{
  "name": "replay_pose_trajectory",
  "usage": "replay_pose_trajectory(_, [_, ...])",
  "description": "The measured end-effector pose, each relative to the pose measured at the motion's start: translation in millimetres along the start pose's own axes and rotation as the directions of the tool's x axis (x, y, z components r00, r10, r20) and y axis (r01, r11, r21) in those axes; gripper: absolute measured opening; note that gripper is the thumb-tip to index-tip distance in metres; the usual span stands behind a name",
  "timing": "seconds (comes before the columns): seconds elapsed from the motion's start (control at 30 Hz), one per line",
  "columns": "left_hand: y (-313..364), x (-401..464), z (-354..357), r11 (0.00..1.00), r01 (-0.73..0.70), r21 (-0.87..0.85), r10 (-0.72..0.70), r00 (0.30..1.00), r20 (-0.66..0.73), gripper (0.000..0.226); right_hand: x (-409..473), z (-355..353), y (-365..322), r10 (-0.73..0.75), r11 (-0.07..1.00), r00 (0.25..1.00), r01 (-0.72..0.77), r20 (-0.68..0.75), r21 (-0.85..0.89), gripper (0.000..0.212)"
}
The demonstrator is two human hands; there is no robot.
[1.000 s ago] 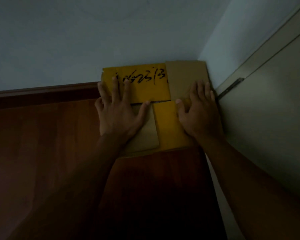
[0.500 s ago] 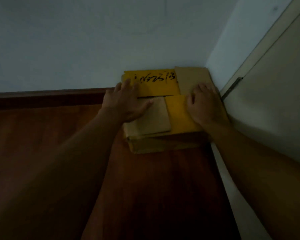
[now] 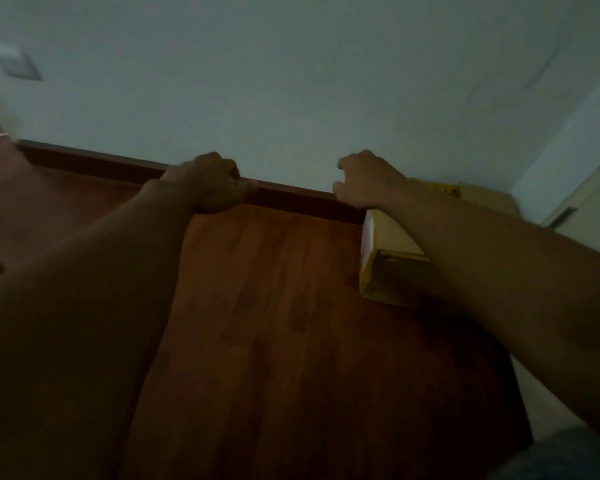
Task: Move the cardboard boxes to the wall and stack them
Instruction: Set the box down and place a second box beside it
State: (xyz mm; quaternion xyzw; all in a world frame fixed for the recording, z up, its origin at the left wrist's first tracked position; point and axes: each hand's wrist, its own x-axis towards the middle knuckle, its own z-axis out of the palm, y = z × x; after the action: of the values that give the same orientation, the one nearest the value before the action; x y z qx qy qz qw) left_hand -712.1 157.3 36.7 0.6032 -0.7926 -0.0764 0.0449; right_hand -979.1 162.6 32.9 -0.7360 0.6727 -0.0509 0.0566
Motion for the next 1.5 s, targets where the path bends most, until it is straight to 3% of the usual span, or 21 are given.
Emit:
replay_pose_trajectory(0.17, [-53,-62,-51,0.994,0.06,-0.096,-0.071,0.992,-0.107,0.052,-5,-21,-90,-0.115,0.99,0.99,0.121,-0.075,0.069,0.042])
replay_pose_trajectory(0.4, [-146,-136,-41,0.891,0.262,-0.37,-0.356,0.909,-0.214,0.022,13,9,-214,-0.267,0.936,0.957,0.285,-0.109,0.207,0.037])
replay_pose_trajectory(0.63, [-214,-169,-18,0.805,0.433,-0.406,-0.539,0.82,-0.193,0.025,33,45,-292,-0.36,0.892,0.927,0.374,-0.103,0.254,0.033])
replay_pose_trajectory(0.97, [-320,-243,24,0.568,0.756,-0.326,-0.822,0.543,-0.171,0.054,46,127,-360,-0.437,0.876,0.899,0.419,0.023,0.237,0.049])
replay_pose_trajectory(1.07, [-338,-262,32,0.47,0.85,-0.239,-0.883,0.451,-0.134,0.081,43,147,-385,-0.493,0.845,0.869,0.47,0.035,0.254,0.049])
replay_pose_trajectory(1.17, [-351,-273,45,0.387,0.903,-0.186,-0.915,0.401,0.044,0.112,39,160,-406,-0.534,0.822,0.844,0.507,0.043,0.261,0.049])
replay_pose_trajectory(1.23, [-355,-274,53,0.398,0.904,-0.159,-0.906,0.414,0.087,0.121,38,167,-416,-0.552,0.812,0.832,0.521,0.055,0.264,0.052])
replay_pose_trajectory(1.37, [-352,-256,52,0.464,0.872,-0.155,-0.873,0.48,0.085,0.117,39,175,-418,-0.562,0.809,0.824,0.529,0.075,0.256,0.055])
replay_pose_trajectory(1.5, [-340,-221,55,0.648,0.751,-0.123,-0.75,0.658,0.068,0.108,47,174,-399,-0.544,0.818,0.838,0.518,0.041,0.252,0.062])
